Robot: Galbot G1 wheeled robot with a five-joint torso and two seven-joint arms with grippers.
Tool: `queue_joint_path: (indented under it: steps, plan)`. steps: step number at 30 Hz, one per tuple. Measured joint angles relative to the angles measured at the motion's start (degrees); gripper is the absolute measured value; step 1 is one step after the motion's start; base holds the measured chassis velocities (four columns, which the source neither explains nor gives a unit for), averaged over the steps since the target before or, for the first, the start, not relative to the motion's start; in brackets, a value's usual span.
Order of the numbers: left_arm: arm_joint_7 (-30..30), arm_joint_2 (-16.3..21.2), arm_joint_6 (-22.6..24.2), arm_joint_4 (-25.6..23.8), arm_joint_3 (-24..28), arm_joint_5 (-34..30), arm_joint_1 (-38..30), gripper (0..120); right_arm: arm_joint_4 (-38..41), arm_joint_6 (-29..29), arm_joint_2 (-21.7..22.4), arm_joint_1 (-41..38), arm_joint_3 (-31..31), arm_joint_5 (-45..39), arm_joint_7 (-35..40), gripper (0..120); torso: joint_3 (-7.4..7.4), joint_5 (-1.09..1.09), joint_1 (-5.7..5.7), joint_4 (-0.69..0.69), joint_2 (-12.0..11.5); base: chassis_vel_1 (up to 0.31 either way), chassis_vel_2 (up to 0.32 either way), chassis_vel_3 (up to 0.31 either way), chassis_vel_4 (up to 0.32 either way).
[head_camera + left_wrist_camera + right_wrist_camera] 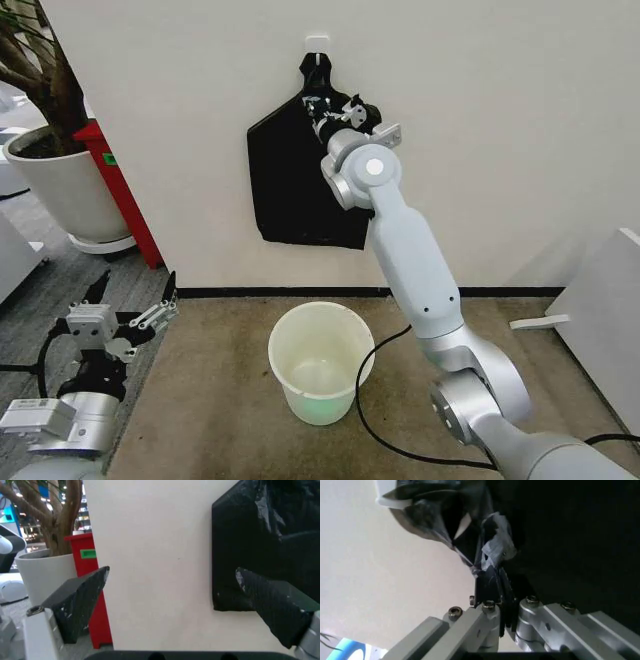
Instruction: Place the garbage bag over the trash bin.
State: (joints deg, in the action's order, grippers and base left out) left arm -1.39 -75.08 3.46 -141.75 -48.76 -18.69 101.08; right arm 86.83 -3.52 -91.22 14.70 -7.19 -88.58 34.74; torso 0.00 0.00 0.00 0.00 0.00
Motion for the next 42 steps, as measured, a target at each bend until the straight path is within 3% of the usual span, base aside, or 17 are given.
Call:
queue_joint_path:
  steps: [13, 42]
  plan:
    - [0.60, 0.04, -1.09, 1.62, 0.57, 0.23, -0.81, 100, 6.91, 1.27, 3.01, 8.42, 1.21, -1.59, 4.54, 0, 0.00, 0.00, 0.00, -0.01, 0.00, 0.000, 0.000, 0.000, 0.000]
    - [1.36, 0.78, -2.06, 4.16, 0.81, -0.56, -3.05, 100, 19.92, 0.69, 5.46, 34.17, 0.98, 4.32, 4.08, 0, 0.00, 0.00, 0.00, -0.01, 0.01, 0.000, 0.000, 0.000, 0.000]
